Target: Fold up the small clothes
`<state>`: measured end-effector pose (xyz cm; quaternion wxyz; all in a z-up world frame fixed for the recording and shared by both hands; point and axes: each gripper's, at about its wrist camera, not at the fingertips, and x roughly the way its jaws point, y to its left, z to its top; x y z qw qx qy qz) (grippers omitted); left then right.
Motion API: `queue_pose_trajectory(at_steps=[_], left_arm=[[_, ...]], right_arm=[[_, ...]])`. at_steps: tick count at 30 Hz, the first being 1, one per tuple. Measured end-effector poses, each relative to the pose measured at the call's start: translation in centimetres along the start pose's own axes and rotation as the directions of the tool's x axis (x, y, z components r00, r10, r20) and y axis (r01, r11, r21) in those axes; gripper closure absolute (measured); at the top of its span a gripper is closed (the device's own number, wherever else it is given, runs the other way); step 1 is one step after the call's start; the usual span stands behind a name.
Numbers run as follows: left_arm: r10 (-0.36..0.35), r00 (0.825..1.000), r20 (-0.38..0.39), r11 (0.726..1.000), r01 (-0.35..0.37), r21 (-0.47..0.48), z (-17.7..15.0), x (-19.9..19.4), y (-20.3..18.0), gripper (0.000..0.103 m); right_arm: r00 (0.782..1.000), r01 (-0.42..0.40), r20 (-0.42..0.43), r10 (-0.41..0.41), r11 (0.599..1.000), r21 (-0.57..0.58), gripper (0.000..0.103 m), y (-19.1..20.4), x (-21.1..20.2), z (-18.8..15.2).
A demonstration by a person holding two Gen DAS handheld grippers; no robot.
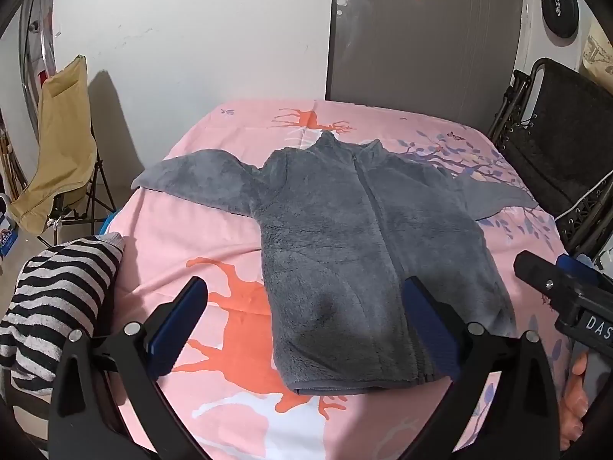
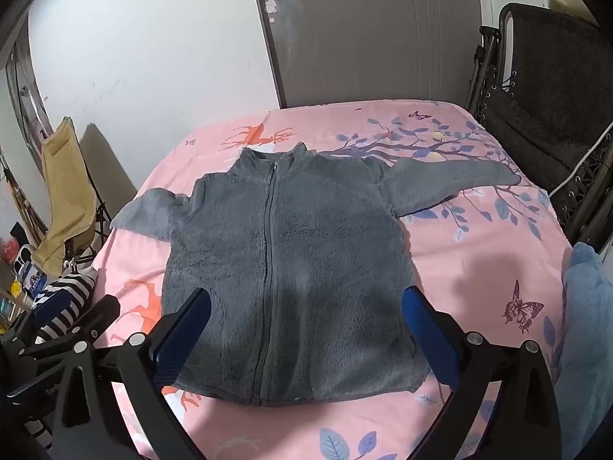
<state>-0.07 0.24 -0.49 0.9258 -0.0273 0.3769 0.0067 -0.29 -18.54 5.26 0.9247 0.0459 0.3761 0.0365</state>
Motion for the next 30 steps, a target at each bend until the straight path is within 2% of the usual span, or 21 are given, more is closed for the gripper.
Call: queue_pose_trajectory(at_steps=[12,16,30], left_arm=[[0.002,1.000,0.002,1.000,-0.002,0.003,0.0,0.2,0.1,0.004],[-0.027,1.000,-0.016,0.999,0.027,-0.024,-0.3,0.5,0.1,0.004],[-0.058,0.998,-0.033,0.997,0.056,-0.053,-0.4,0.5,0.0,0.004]], right_arm=[[1.000,0.007,-0.003,-0.007,1.000,0.008,0.003,-0.9,2.3,-0.9],[1.000,0.007,-0.003,-0.007,1.000,0.009,0.003,-0.9,2.2,-0.8],[1.000,0.010,-0.006,-0.010,1.000,0.013,0.003,-1.3,2.8,-0.8]])
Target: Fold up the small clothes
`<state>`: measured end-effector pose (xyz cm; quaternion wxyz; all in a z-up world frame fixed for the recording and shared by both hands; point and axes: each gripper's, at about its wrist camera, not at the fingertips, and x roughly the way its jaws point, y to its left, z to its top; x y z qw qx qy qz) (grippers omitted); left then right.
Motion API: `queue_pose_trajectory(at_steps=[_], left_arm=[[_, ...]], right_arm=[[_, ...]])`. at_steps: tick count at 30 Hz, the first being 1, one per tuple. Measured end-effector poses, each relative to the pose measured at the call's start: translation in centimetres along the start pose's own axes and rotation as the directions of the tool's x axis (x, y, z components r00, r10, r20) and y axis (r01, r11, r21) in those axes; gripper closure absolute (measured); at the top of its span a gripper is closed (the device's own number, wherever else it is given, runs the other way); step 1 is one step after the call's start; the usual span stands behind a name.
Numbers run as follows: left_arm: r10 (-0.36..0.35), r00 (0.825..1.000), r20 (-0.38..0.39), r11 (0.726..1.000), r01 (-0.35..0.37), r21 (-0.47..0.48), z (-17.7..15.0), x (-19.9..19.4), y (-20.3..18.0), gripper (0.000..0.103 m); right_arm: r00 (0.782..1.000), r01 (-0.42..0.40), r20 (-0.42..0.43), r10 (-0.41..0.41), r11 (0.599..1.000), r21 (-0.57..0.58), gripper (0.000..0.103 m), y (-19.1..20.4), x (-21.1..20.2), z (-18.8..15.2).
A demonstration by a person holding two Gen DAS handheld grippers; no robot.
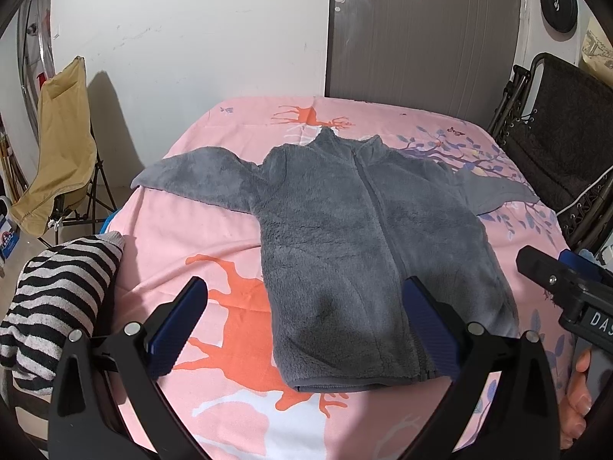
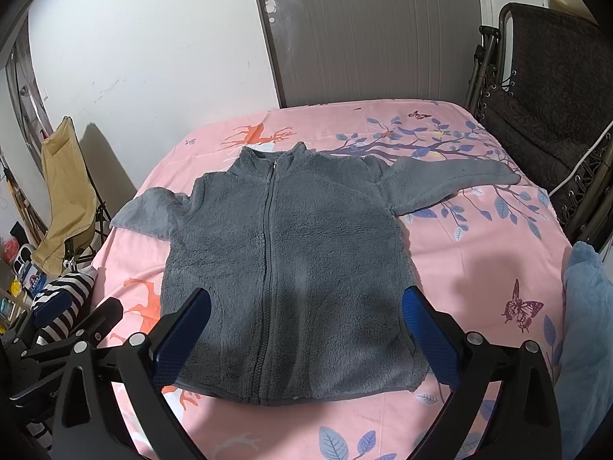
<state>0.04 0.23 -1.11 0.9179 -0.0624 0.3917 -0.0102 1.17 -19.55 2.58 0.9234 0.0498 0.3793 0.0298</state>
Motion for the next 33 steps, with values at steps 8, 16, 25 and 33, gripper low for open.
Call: queue_pose_trajectory(at_steps=[8,16,25,33], left_arm=[[0.023,1.000,0.009,0.999,-0.023,0.023,0.0,0.0,-0.1,0.004],[0.027,1.000,-0.003,0.999,-0.027,0.043,-0.2,0.7,0.0,0.004],[-0.172,0.978,-0.120,0.980,0.157,-0.122,-2.0,7.1,3.2,0.004],[-0.151,0.960,-0.236,0.988,0.135,-0.080,-3.9,11.8,1.9,0.004]], right_arm=[[1.000,0.000,-0.003,0.000,1.000,0.001,0.003,-0.2,0.4,-0.4],[1.000,0.009,-0.013,-0.009,1.000,-0.001,0.003,-0.8,1.2,-0.8],[0.980,0.188,-0.078,-0.183,0.980,0.062,0.003,-10.3,5.6,-3.2],[0.980,0.166,-0.127,-0.152,0.979,0.116,0.003,-14.2,8.9,-6.5]])
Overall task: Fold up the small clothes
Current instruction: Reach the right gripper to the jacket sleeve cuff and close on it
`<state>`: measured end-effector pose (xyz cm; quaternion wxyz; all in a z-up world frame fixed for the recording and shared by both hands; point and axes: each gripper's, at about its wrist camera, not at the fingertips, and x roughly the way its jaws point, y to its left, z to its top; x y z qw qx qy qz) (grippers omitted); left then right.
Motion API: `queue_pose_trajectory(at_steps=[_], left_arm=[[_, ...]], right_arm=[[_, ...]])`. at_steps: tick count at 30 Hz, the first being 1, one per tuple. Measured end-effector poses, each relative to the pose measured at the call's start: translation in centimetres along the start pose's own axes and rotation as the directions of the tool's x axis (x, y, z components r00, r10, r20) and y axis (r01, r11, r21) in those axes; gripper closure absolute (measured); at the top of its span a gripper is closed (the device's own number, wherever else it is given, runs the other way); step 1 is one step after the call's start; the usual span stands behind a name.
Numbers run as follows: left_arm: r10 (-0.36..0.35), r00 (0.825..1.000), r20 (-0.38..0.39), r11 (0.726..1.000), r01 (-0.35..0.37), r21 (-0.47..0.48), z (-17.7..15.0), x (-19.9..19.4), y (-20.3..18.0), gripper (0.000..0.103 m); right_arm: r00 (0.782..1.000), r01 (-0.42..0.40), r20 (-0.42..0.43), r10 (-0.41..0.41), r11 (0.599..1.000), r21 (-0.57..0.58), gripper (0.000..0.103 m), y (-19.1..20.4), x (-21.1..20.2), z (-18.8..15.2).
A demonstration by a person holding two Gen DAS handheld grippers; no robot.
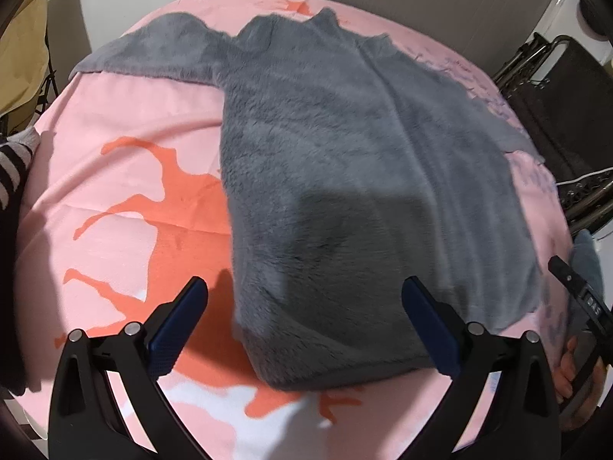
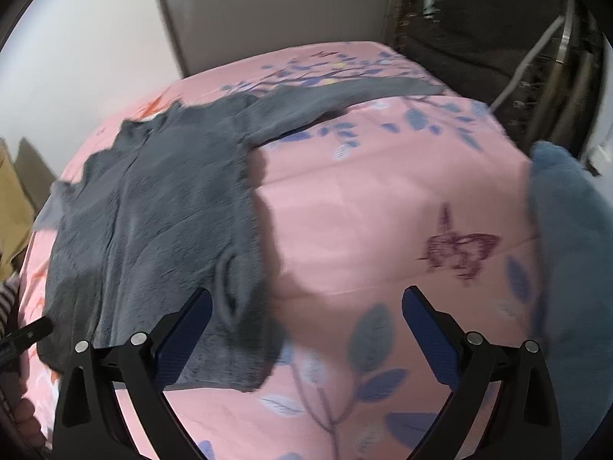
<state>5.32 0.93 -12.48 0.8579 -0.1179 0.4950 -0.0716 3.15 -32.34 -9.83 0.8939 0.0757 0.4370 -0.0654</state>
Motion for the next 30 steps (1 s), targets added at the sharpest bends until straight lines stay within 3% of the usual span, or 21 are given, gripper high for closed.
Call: queue_pose_trajectory(at_steps=[4,6,7,8,9,10,12,13,15,19,21,22,25,27,30], left_arm=[[0.034,0.998,-0.051,0.999,-0.036,-0.035,-0.5,0.3,1.8,0.007],[0.055,0.997,-0.045,0.998,-0.056,-0.007,-0.6,0.4,1.4,0.017],[0.075,0.997,-0.032,0.997,-0.075,0.014,-0.7,0.3,1.2,0.024],[0.081,0.996,-0.024,0.996,-0.080,0.035,-0.7,0.3,1.1,0.039],[0.076,0.997,-0.019,0.996,-0.075,0.052,-0.7,0.2,0.9,0.057],[0.072,0.997,-0.011,0.996,-0.071,0.062,-0.6,0.3,0.6,0.066],[0.065,0.998,0.012,0.996,-0.065,0.064,-0.4,-0.3,0.8,0.088],[0.050,0.999,0.012,0.997,-0.051,0.052,-0.2,-0.7,1.2,0.089],[0.021,1.000,0.023,0.999,-0.022,0.030,0.2,-1.2,1.8,0.091],[0.035,0.999,0.025,0.998,-0.037,0.047,-0.2,-1.9,2.8,0.091],[0.009,1.000,-0.011,0.999,-0.009,0.033,-0.5,-1.7,3.8,0.090],[0.004,1.000,-0.017,1.000,-0.004,0.030,-0.6,-1.8,4.0,0.088],[0.007,1.000,0.024,1.000,-0.008,0.021,0.0,-3.2,4.2,0.077],[0.028,0.996,0.079,0.999,-0.030,0.023,1.5,-4.4,3.7,0.053],[0.007,0.992,0.123,0.997,-0.016,0.072,4.5,-4.1,1.6,0.046]], right_arm=[[0.998,-0.046,-0.037,0.044,0.997,-0.069,0.011,2.8,1.5,-0.8],[0.997,-0.054,-0.053,0.049,0.993,-0.104,0.020,4.1,2.2,-1.3],[0.999,-0.037,-0.038,0.033,0.992,-0.121,0.026,4.7,2.1,-1.5],[0.998,-0.051,-0.032,0.047,0.989,-0.141,0.043,5.2,1.9,-1.6],[0.997,-0.077,-0.035,0.072,0.986,-0.151,0.050,5.5,1.8,-1.5],[0.995,-0.092,-0.040,0.087,0.984,-0.152,0.064,5.5,1.7,-1.3],[0.992,-0.119,-0.051,0.113,0.982,-0.146,0.079,5.4,1.4,-1.1],[0.990,-0.134,-0.057,0.127,0.981,-0.141,0.086,5.3,1.2,-1.1],[0.985,-0.163,-0.069,0.155,0.978,-0.133,0.086,5.0,0.4,-1.1],[0.972,-0.217,-0.127,0.200,0.966,-0.138,0.088,5.2,-0.2,-2.4],[0.974,-0.198,-0.141,0.175,0.965,-0.171,0.087,5.6,-0.3,-3.2],[0.978,-0.185,-0.136,0.160,0.964,-0.190,0.079,5.7,-0.6,-3.5],[0.982,-0.176,-0.098,0.162,0.972,-0.153,0.063,4.4,-1.3,-2.1],[0.983,-0.177,-0.062,0.171,0.979,-0.098,0.063,3.3,-1.3,0.3],[0.974,-0.225,-0.037,0.222,0.970,-0.090,0.061,4.4,0.6,4.7]])
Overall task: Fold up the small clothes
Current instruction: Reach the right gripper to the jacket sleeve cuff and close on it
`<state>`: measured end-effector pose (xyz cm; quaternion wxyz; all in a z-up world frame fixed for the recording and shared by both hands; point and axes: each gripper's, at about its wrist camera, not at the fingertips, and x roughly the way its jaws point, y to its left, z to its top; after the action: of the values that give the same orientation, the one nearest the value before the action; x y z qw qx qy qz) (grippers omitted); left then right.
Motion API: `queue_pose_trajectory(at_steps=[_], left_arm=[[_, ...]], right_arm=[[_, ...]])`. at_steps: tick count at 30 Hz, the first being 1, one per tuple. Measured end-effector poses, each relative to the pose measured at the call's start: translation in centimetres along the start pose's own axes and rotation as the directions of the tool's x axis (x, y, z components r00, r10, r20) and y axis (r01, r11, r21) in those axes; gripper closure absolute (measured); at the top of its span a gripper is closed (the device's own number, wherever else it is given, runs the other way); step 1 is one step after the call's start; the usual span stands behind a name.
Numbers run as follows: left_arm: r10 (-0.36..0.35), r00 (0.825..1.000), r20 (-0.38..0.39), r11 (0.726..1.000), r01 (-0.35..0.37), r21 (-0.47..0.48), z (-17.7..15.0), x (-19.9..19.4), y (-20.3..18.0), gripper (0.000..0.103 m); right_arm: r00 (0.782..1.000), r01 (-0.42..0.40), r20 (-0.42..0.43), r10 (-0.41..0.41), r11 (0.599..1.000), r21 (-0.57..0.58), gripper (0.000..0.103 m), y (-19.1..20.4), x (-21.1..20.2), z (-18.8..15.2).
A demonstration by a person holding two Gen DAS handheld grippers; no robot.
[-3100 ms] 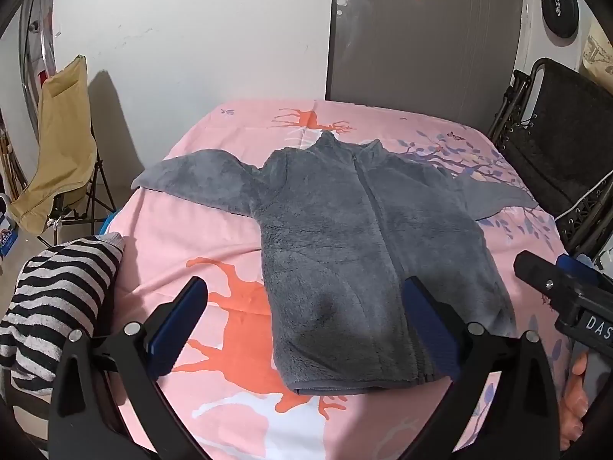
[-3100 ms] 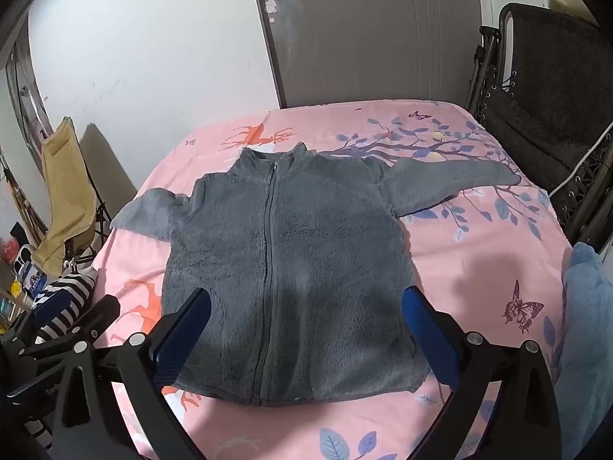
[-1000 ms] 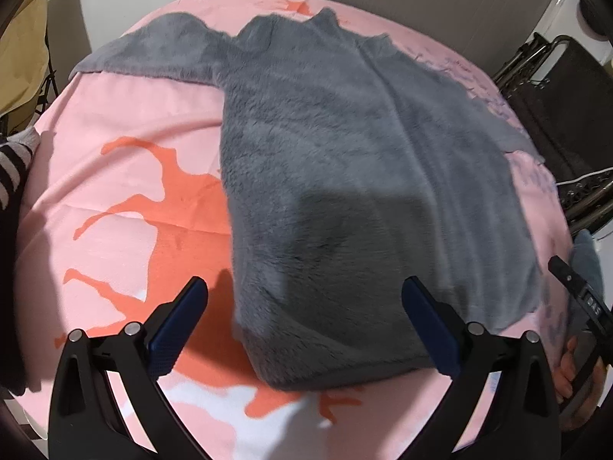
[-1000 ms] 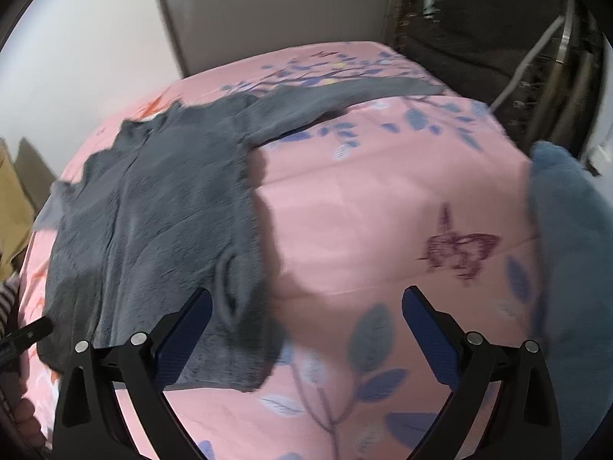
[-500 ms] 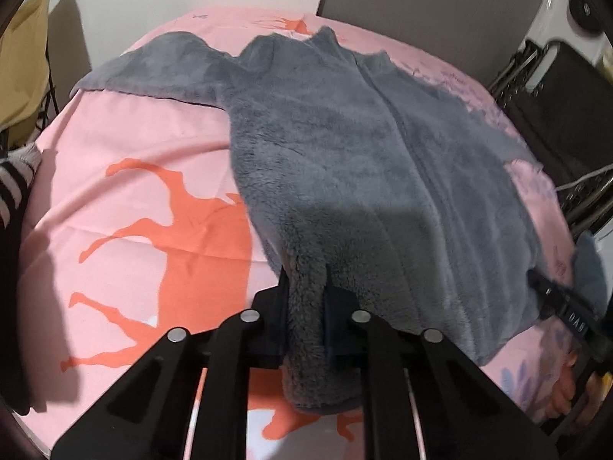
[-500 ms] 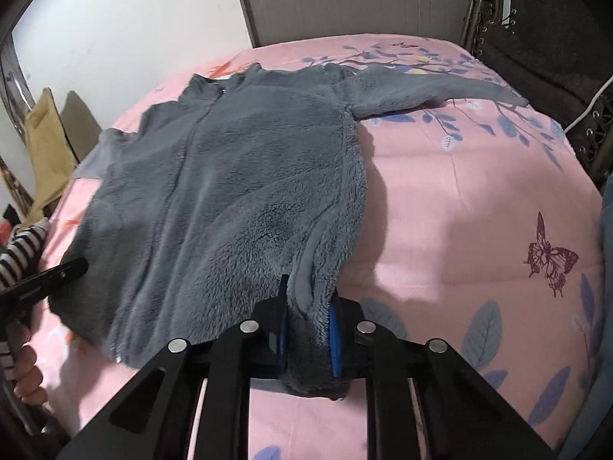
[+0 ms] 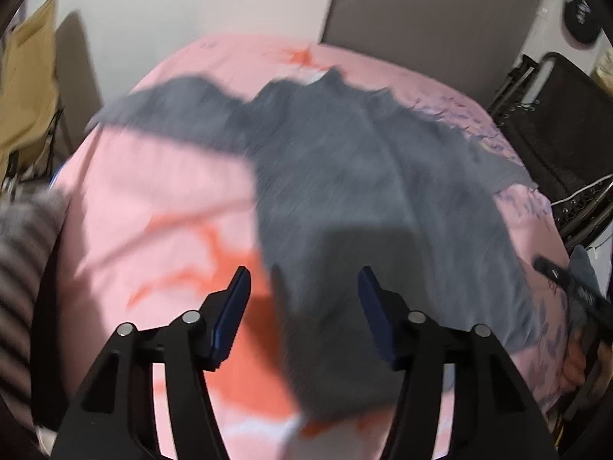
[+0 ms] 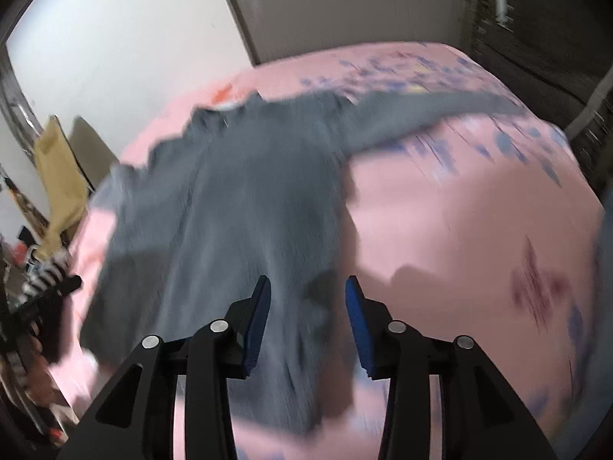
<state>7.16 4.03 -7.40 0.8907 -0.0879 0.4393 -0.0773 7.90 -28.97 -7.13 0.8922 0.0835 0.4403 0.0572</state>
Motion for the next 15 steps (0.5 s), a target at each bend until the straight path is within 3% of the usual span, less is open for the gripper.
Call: queue_pose_trajectory(at_steps=[4,7,9,12,15], left_arm=[[-0.011,0.998,-0.056,0.999,0.013,0.048,2.5,5.2,-2.7,0.046],[0.058,0.990,-0.128,0.996,-0.049,0.077,1.9,8.6,-3.1,0.046],[0.078,0.993,-0.093,0.989,-0.065,0.130,2.0,8.1,-3.8,0.042],[0.072,0.995,-0.072,0.989,-0.062,0.136,2.8,7.7,-3.5,0.036],[0.112,0.992,-0.058,0.990,-0.106,0.097,4.5,8.4,-2.4,0.032]], right_arm=[[0.999,0.020,-0.043,-0.023,0.997,-0.068,0.064,3.1,5.4,3.0],[0.993,0.013,-0.114,-0.023,0.996,-0.086,0.063,4.0,7.9,2.5],[0.995,0.018,-0.094,-0.027,0.995,-0.095,0.065,3.3,7.6,3.3],[0.999,0.048,-0.017,-0.047,0.996,0.076,0.063,-2.2,5.9,7.1],[0.993,0.092,0.039,-0.109,0.945,0.313,0.058,-11.2,5.2,11.5]])
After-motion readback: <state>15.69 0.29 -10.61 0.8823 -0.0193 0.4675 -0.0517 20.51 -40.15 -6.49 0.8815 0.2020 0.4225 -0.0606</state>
